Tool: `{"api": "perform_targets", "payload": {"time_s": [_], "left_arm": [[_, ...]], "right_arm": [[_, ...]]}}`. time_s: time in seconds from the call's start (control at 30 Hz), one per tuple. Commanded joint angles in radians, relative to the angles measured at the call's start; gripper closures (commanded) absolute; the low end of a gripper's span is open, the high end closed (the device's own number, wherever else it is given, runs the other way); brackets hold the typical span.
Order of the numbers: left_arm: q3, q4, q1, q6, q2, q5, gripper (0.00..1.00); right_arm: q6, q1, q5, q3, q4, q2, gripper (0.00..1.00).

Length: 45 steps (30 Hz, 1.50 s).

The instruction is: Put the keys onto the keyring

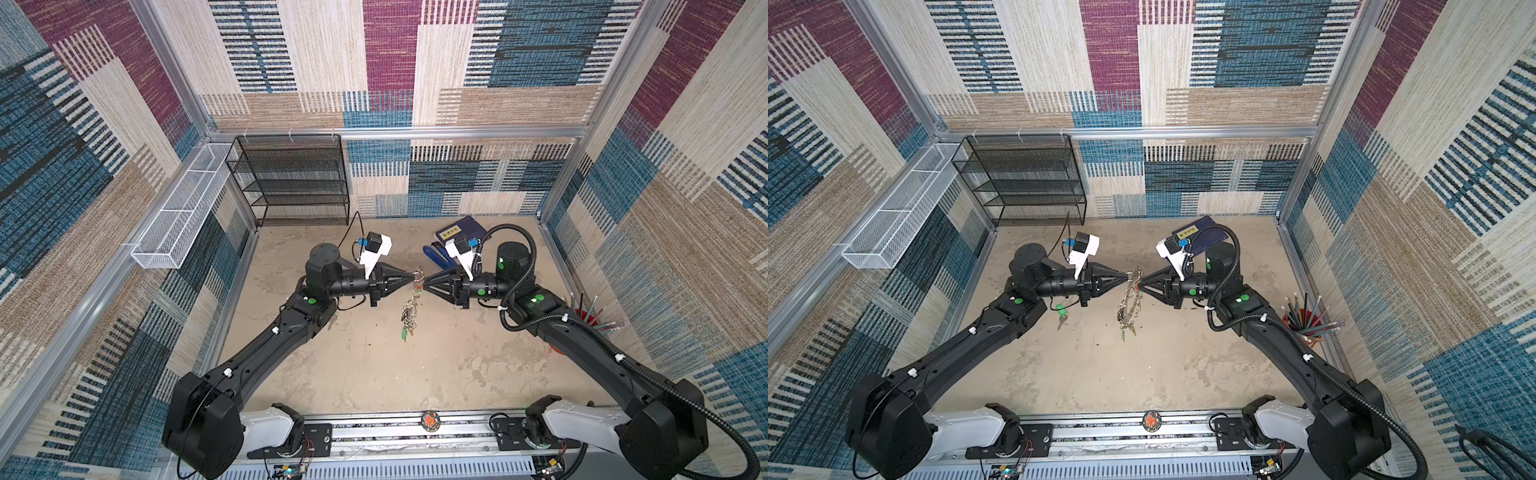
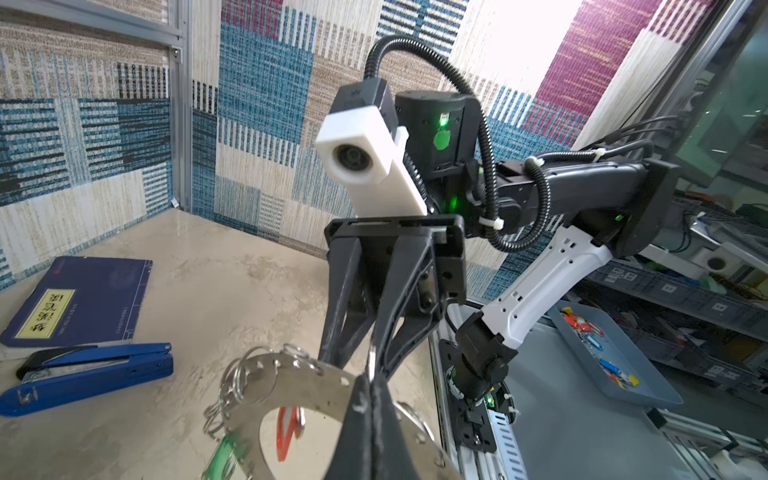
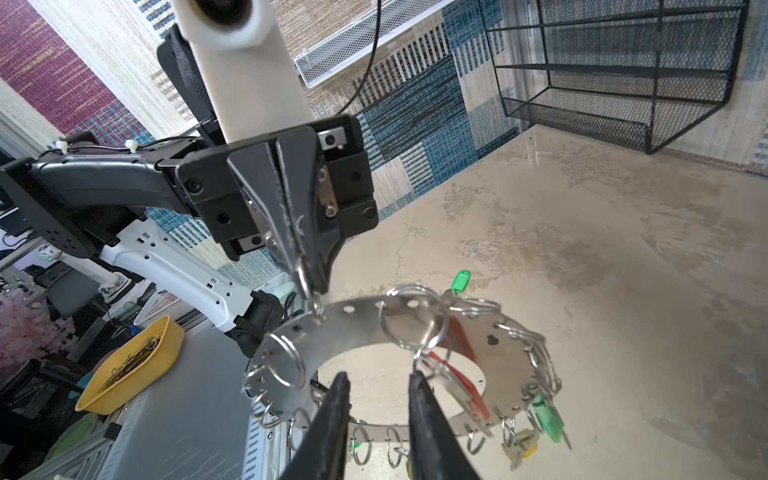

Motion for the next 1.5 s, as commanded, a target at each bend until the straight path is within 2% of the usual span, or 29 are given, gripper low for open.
{"api": "perform_targets", "payload": {"time_s": [0.0,0.2,0.43,0.87,0.97,1.13,1.3,1.47], "left_arm": [[-0.016,0.196,-0.009,-0.108,0.010,0.033,1.00],[-0.046,0.350,-0.042,-0.198,0.051,0.000,1.00],[-0.086,0.416,-0.077,-0.210,0.059,-0.101,1.00],[-0.127,0.376,-0.132,-0.104,0.051,-0.279,1.00],[-0.138,0.388,-0.140,-0.100,0.049,-0.310,1.00],[-0.151,0.385,-0.141,-0.101,0.041,-0.331,1.00],[-0.154,0.291,-0.142,-0.048,0.000,-0.356,1.00],[-0.159,0.277,-0.141,-0.039,-0.012,-0.373,1.00]], "right_arm": [[0.018,0.002,-0.022,0.007,0.067,0.007,0.72],[0.036,0.004,-0.033,0.004,0.105,0.016,0.72],[0.049,0.003,-0.035,-0.010,0.121,0.012,0.72],[0.054,0.003,0.002,-0.023,0.119,0.011,0.71],[0.056,0.003,0.028,-0.021,0.113,0.013,0.70],[0.030,0.001,0.168,-0.001,0.034,0.010,0.71],[0.023,-0.037,0.216,0.006,-0.021,-0.025,0.64],[0.027,-0.059,0.215,0.008,-0.045,-0.065,0.51]]}}
